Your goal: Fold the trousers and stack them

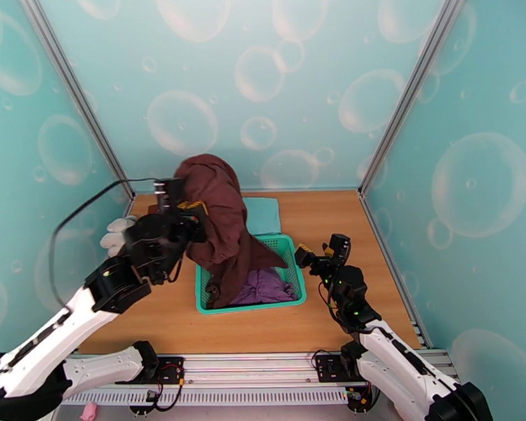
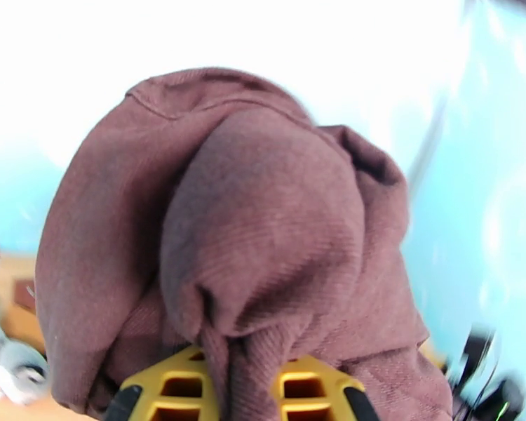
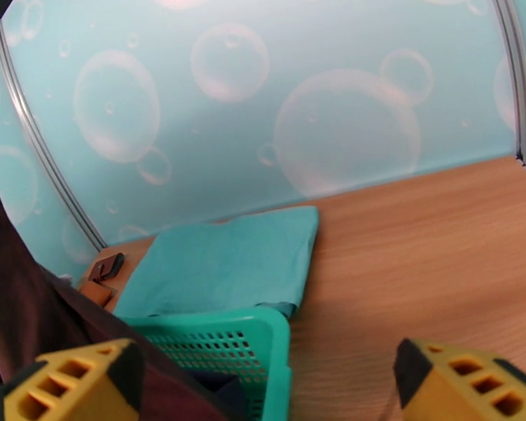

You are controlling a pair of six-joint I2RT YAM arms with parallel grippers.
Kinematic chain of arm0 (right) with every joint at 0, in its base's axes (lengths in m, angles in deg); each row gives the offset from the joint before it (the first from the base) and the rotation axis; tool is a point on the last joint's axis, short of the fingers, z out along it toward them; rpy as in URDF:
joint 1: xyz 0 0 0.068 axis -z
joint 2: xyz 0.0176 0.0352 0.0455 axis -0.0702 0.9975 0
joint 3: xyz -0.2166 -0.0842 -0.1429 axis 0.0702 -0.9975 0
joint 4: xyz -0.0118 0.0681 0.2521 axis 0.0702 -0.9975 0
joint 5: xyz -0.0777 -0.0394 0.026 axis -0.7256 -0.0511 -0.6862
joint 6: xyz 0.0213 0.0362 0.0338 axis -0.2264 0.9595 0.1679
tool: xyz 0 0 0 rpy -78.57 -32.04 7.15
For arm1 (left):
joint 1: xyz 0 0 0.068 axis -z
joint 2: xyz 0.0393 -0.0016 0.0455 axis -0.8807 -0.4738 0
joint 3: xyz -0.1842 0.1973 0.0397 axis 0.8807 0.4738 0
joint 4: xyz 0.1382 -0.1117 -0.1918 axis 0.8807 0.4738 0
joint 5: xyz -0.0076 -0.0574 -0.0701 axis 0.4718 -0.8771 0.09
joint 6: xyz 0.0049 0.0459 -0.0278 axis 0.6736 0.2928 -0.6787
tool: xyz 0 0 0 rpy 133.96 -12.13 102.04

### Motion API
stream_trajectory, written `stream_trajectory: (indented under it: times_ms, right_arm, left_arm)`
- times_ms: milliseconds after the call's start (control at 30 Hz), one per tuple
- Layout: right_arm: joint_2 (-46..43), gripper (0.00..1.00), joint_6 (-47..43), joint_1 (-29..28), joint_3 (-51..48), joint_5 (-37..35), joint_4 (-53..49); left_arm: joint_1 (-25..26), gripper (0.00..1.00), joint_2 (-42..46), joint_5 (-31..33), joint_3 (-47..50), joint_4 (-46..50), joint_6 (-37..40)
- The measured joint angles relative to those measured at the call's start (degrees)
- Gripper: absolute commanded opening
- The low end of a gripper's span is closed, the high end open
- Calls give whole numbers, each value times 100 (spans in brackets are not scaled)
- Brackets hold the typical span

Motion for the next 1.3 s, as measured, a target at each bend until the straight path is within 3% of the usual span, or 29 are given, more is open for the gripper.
stream_trajectory:
  times_ms: [167,300,533,700,900,1167,1300]
  right_arm:
    - [284,99,-262,-566,4,-31,199]
    - [597,99,-610,-1161,61,-142,232]
    - [1217,96,-1113,-2474,625,-654,162]
    - [2159,92,-970,-3442,1797,-1486,-407]
    - [3823,89,-623,-4524,3504,-2507,-1270]
    - [6223,87,-48,-5119,5954,-3432,-3010]
    - [6728,85,286,-5294,6481,-3650,-3635]
  left_arm:
    - [-61,0,1108,765,-2,-1126,612]
    - [-68,0,1453,1250,-247,-1882,1086]
    - [-66,0,1333,1196,-597,-2013,1226]
    - [-66,0,1051,916,-645,-1821,1204]
    - [-61,0,1119,1010,-645,-1823,1364]
    - [-61,0,1790,1172,-275,-1978,1401]
    - [-61,0,1991,1353,37,-2105,1517]
